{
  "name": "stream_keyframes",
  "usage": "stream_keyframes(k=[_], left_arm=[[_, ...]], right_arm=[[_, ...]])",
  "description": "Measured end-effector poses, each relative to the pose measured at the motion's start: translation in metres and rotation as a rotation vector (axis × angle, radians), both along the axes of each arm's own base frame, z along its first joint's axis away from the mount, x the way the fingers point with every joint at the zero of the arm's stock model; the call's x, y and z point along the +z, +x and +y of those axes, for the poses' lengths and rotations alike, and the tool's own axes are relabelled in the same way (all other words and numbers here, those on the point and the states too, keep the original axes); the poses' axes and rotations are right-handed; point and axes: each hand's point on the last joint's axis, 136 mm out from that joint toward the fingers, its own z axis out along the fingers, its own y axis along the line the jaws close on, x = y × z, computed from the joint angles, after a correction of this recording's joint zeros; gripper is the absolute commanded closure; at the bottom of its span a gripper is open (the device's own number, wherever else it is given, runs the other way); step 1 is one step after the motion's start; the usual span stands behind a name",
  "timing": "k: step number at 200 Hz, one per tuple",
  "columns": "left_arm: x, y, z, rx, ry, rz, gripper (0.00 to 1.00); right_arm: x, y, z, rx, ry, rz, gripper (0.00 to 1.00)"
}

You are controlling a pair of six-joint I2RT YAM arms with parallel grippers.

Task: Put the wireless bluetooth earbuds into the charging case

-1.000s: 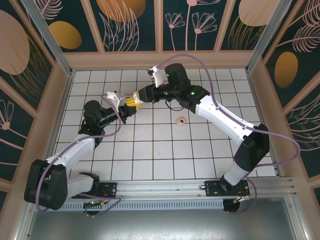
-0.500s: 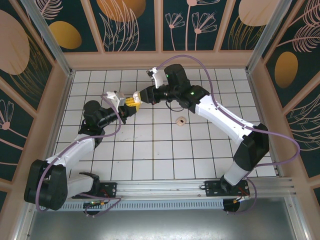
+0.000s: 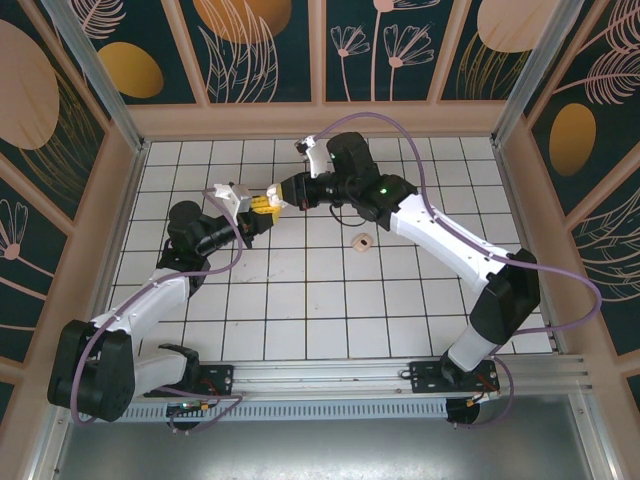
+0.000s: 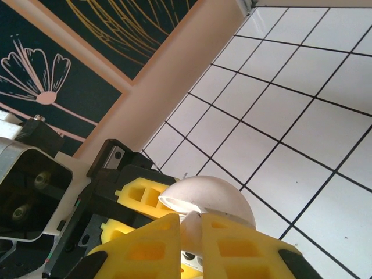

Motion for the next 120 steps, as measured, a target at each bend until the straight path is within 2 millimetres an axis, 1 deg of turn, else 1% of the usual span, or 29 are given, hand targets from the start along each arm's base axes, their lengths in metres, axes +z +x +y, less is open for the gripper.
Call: stream_keyframes(k=[29, 69, 120], left_arm=[[-0.0007, 0.0003, 0.0003, 0.007, 0.002, 0.005, 0.90], [0.0033, -0.0019, -0.0002, 0.010, 0.008, -0.019, 0.90], [0.0011, 0.0003, 0.0021, 0.033, 0.024, -0.022, 0.90]], right_arm=[[-0.0009, 0.0007, -0.0017, -0.055, 0.005, 0.020, 0.88], [0.0022, 0.0008, -0.0053, -0.145, 0.023, 0.064, 0.88], [-0.0005, 0.0001, -0.0036, -0.257, 0.034, 0.125, 0.88]])
